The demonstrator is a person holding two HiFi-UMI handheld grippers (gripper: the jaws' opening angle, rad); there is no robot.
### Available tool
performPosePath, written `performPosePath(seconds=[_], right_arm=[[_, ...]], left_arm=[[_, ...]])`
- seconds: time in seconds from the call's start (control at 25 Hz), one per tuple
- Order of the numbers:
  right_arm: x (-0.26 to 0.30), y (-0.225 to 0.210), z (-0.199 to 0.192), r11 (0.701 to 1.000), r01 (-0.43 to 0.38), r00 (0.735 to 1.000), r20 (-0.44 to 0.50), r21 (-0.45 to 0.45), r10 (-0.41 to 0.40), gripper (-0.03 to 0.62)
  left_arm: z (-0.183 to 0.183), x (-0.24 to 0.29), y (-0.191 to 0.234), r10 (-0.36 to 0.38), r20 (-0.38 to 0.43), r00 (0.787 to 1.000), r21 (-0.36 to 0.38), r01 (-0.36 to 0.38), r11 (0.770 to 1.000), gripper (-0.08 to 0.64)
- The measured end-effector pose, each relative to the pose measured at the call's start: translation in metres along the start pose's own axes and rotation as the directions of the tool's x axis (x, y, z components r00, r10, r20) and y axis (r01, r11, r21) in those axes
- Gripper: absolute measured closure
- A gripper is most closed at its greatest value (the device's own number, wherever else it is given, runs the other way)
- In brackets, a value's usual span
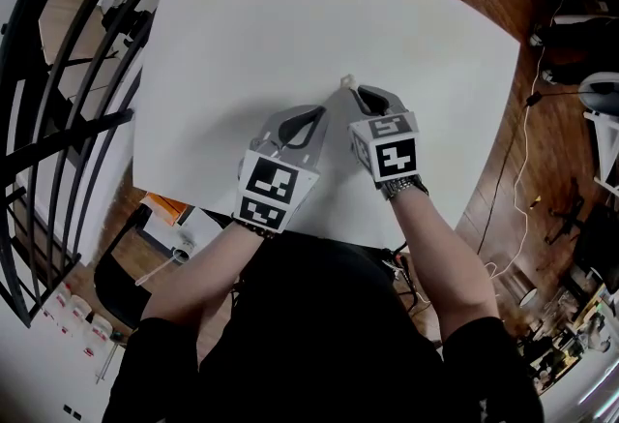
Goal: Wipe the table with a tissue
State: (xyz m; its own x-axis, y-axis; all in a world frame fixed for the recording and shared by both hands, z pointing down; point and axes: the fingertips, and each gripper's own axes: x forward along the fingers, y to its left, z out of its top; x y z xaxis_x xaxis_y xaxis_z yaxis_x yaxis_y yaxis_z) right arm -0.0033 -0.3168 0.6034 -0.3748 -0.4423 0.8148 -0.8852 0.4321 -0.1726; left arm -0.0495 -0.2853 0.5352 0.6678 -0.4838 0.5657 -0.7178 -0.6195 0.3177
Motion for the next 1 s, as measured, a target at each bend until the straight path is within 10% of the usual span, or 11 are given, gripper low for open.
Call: performPosePath(seconds=[1.0], right_arm=[[-0.013, -0.009, 0.006, 0.999, 0.043, 0.997, 0.056, 0.016, -0.044, 0.575]], left_arm=[[-0.002, -0.013, -0.006, 0.021, 0.017, 1.000, 0.017, -0.022, 1.000, 0.546]])
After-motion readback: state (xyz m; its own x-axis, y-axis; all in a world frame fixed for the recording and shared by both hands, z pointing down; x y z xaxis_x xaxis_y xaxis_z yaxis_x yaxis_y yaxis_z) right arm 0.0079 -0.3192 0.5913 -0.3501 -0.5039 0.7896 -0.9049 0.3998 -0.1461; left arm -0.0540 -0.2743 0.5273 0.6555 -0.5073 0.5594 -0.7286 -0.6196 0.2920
